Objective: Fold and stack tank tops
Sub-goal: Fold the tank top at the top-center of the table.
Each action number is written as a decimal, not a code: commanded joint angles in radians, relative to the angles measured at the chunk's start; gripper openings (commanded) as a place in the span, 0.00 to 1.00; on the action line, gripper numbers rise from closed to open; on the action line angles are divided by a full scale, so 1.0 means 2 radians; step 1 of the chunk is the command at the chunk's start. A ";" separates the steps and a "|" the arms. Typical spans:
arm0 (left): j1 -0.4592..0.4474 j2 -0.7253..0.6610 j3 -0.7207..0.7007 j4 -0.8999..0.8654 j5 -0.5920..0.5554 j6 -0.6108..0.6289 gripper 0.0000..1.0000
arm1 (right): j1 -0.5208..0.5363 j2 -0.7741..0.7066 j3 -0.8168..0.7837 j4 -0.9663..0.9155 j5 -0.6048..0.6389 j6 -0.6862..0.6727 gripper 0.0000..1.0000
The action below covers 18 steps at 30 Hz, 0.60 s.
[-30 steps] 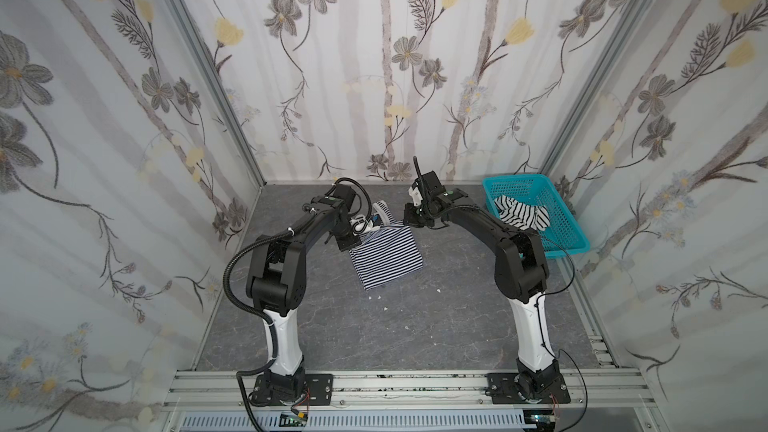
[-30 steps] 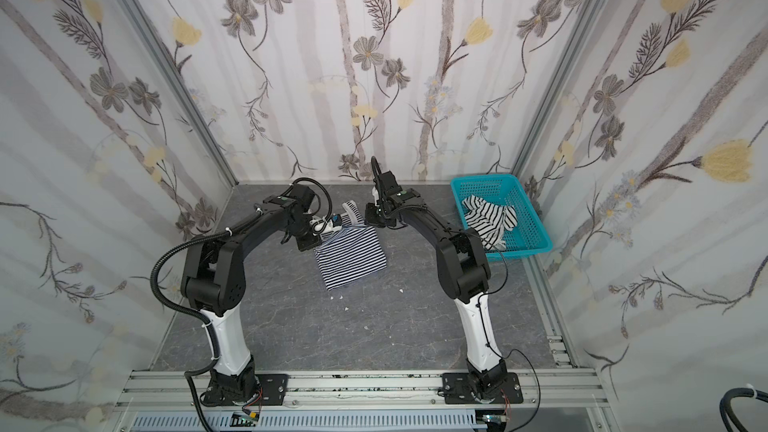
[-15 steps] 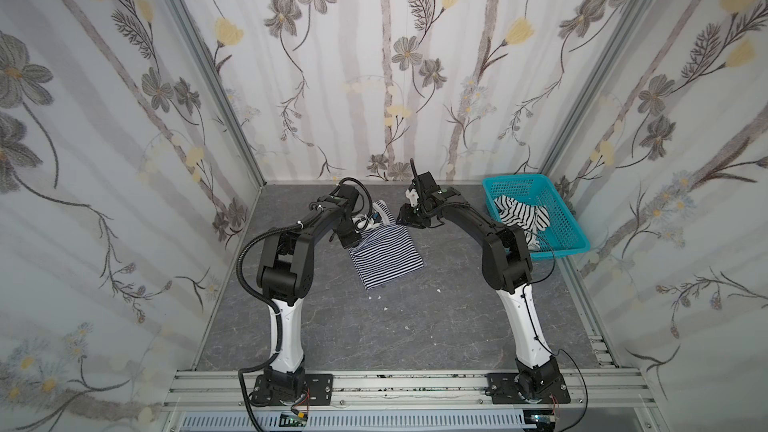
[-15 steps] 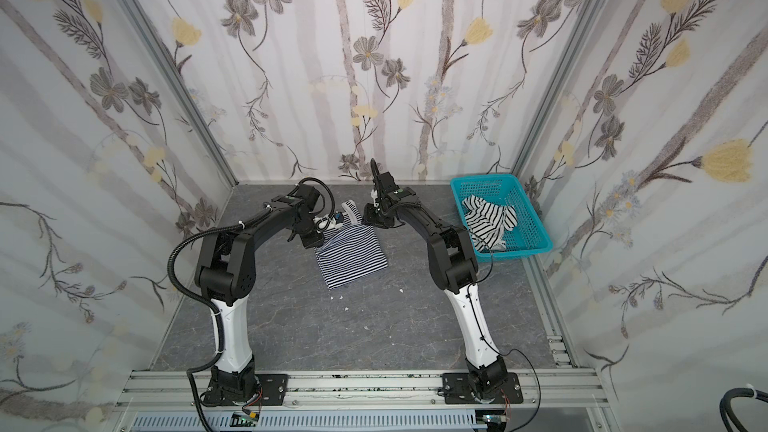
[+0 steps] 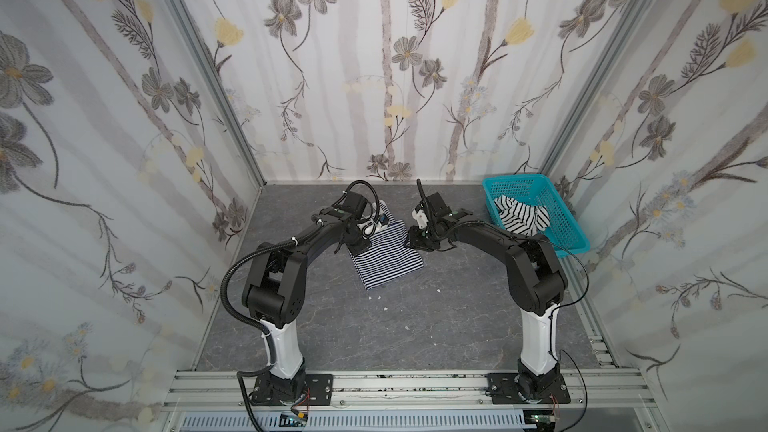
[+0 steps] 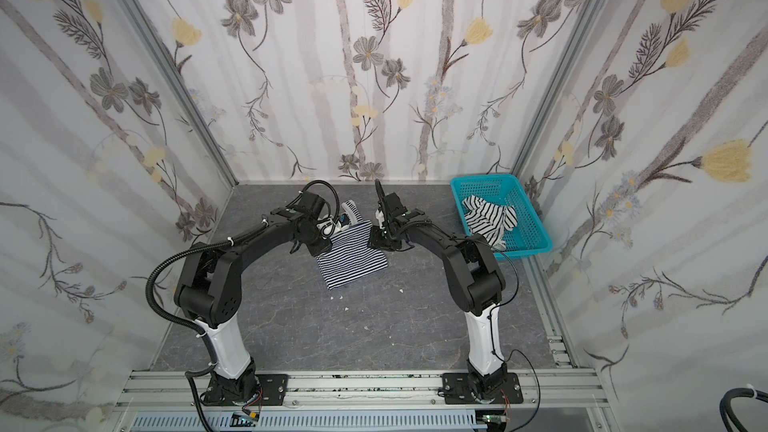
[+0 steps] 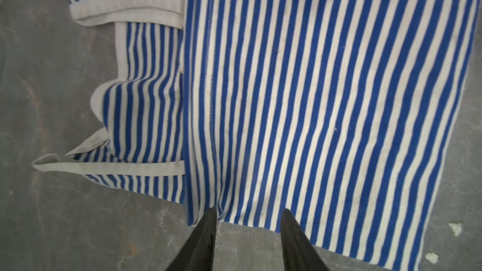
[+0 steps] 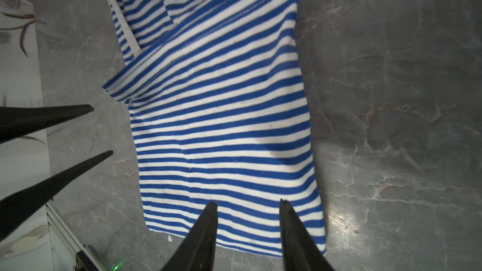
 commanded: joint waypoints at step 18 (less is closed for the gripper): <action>-0.116 -0.113 -0.202 0.094 -0.058 -0.025 0.66 | -0.006 -0.077 -0.174 0.127 0.027 0.048 0.57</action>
